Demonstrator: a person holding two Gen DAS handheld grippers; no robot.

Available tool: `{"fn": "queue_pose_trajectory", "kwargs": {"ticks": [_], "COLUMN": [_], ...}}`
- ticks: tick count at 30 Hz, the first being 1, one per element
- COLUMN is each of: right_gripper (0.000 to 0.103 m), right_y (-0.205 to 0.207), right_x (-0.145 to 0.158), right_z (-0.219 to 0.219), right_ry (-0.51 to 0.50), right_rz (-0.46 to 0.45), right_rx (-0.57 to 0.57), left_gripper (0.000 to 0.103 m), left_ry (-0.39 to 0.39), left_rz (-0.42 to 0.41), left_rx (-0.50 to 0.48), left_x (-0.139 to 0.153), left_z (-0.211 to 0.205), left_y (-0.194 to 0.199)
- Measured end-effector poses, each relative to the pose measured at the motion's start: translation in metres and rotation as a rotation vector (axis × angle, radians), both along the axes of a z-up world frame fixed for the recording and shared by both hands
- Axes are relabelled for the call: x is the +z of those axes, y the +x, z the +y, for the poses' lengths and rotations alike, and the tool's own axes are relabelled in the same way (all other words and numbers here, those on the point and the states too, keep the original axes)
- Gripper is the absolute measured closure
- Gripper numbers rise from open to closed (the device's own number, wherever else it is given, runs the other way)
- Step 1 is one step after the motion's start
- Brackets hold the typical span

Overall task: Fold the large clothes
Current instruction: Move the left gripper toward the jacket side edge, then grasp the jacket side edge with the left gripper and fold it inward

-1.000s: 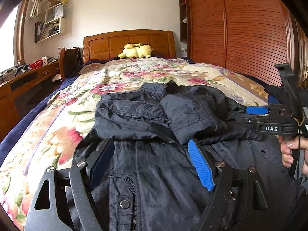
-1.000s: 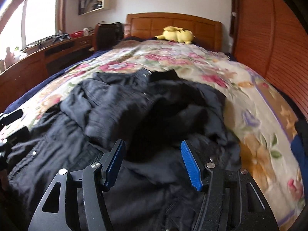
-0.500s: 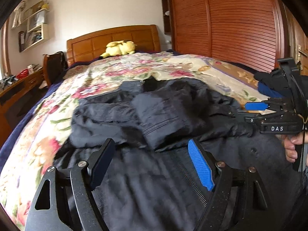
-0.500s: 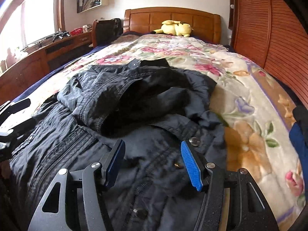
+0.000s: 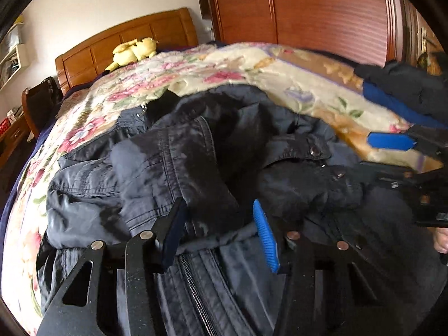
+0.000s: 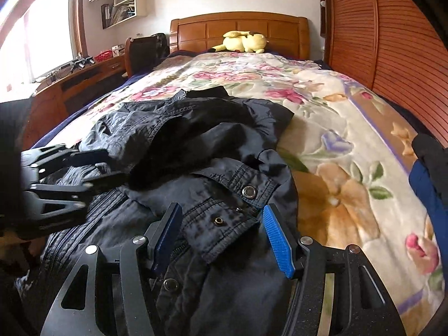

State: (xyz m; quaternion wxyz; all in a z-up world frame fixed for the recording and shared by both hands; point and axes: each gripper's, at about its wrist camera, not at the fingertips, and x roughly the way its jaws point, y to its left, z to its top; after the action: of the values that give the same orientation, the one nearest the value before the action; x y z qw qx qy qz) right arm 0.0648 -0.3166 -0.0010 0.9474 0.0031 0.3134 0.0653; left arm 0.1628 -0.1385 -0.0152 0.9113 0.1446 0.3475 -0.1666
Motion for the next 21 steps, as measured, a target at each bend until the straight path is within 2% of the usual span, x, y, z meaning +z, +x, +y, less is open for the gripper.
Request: {"fn": "queue_pose_trajectory", "kwargs": {"ticks": [3,7,11,12,13,14,16,19,21], "right_gripper": [0.041,0.041,0.041,0.041,0.041,0.041,0.041,0.041,0.041], "right_y": [0.001,0.002,0.003,0.003,0.003,0.004,0.004,0.005,0.005], "right_x": [0.0,0.0,-0.001,-0.001,-0.002,-0.003,-0.004,-0.004,-0.004], "right_z": [-0.004,-0.006,-0.004,-0.004,-0.003,-0.002,-0.001,0.0,0.0], "right_ry": [0.013,0.023,0.019,0.016,0.013,0.009,0.005,0.002,0.002], "right_rz": [0.003,0.002,0.005,0.006,0.008,0.01,0.013,0.014,0.013], "right_rx": [-0.002,-0.001,0.002,0.003,0.005,0.008,0.012,0.018,0.019], "left_gripper": [0.052,0.05,0.05,0.055,0.066,0.072,0.09,0.094,0.095], "left_ry": [0.066,0.114,0.172,0.171,0.167,0.17,0.187,0.182,0.169], "left_rz": [0.012,0.054,0.045,0.049,0.057,0.066,0.063,0.041,-0.004], "left_rx": [0.017,0.035,0.044,0.042,0.034,0.025,0.022,0.038,0.074], "left_x": [-0.01,-0.022,-0.028,-0.027,-0.027,-0.027,-0.027,-0.021,-0.01], "left_z": [-0.008,-0.008,-0.008,-0.007,-0.006,-0.005,-0.003,0.008,0.02], "left_y": [0.011,0.02,0.02,0.019,0.018,0.016,0.013,0.006,-0.001]}}
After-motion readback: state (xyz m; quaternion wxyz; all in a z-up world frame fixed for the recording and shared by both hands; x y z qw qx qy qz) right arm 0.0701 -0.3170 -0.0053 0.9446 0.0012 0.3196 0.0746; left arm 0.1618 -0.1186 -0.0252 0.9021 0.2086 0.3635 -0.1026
